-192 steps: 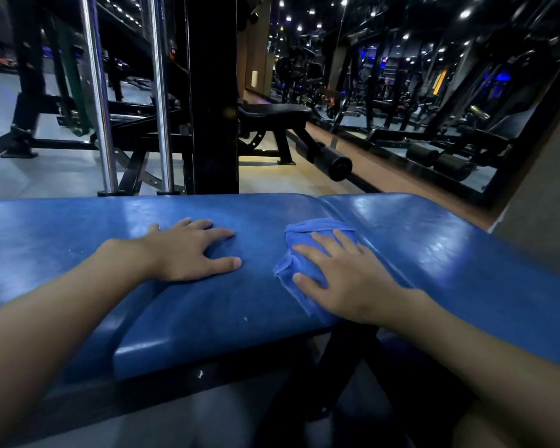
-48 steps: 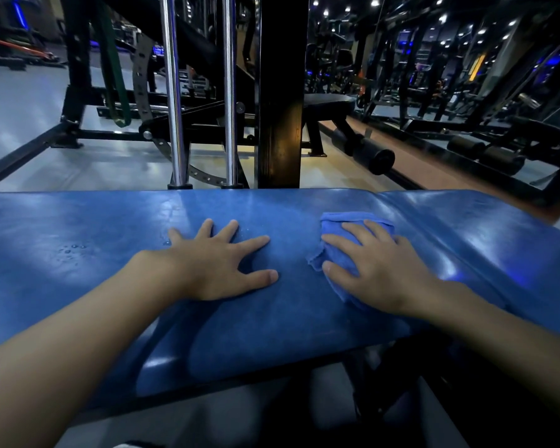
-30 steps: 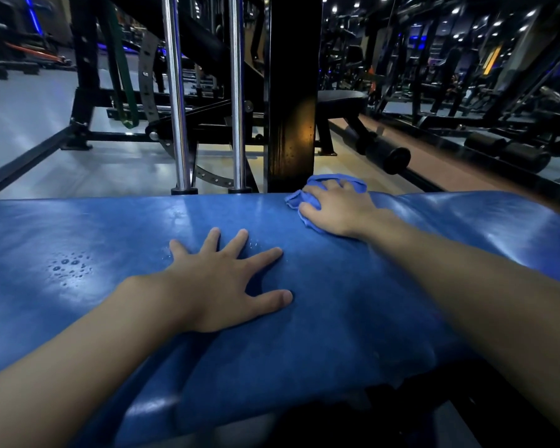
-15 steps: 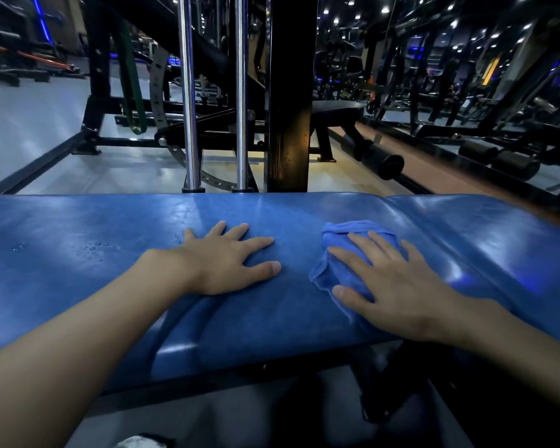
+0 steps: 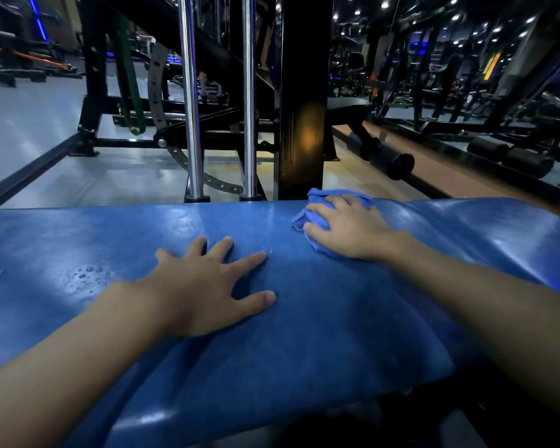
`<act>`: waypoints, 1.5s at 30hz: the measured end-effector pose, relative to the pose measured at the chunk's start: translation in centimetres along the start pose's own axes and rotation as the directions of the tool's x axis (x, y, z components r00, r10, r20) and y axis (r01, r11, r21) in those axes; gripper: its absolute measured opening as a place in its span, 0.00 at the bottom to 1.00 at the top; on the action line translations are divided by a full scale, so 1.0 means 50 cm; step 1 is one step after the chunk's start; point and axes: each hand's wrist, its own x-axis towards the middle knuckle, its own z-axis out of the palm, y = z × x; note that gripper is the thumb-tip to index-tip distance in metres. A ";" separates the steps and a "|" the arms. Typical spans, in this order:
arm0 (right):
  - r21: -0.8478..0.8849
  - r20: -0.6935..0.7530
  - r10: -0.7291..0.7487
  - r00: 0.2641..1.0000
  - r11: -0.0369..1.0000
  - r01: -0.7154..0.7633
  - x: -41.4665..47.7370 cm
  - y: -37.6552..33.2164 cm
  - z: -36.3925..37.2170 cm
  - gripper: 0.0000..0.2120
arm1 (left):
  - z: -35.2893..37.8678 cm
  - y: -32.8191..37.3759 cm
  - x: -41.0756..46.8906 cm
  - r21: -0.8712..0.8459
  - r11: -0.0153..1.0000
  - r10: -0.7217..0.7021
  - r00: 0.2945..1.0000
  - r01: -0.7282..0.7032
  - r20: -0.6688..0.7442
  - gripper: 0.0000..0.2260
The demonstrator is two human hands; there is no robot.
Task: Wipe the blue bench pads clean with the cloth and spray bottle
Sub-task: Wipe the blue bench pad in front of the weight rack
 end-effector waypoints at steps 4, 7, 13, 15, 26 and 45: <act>-0.022 0.045 0.069 0.997 0.997 -0.068 0.091 -0.009 0.008 0.22 | 0.007 -0.004 0.003 0.022 1.000 0.013 0.999 -0.012 -0.037 0.38; 0.006 0.086 0.105 0.991 0.994 -0.105 0.104 -0.007 0.016 0.23 | 0.009 -0.005 0.000 0.032 0.999 0.022 0.998 -0.020 -0.058 0.39; -0.036 -0.033 0.027 0.999 0.999 -0.029 -0.012 -0.023 -0.004 0.17 | -0.002 -0.008 0.004 0.024 0.999 0.029 0.999 -0.028 -0.043 0.38; -0.032 -0.011 0.043 0.999 0.999 -0.043 -0.080 -0.026 -0.003 0.20 | -0.008 -0.010 0.007 0.016 0.999 0.041 0.999 -0.041 -0.027 0.38; -0.102 0.132 0.033 0.991 0.995 -0.020 -0.353 -0.048 -0.058 0.46 | -0.003 -0.029 -0.009 -0.011 1.000 0.009 0.997 -0.010 -0.082 0.34; 0.004 0.057 0.121 0.991 0.993 -0.121 0.120 -0.038 0.022 0.22 | 0.008 -0.041 0.016 0.022 1.000 0.016 0.996 -0.015 -0.083 0.49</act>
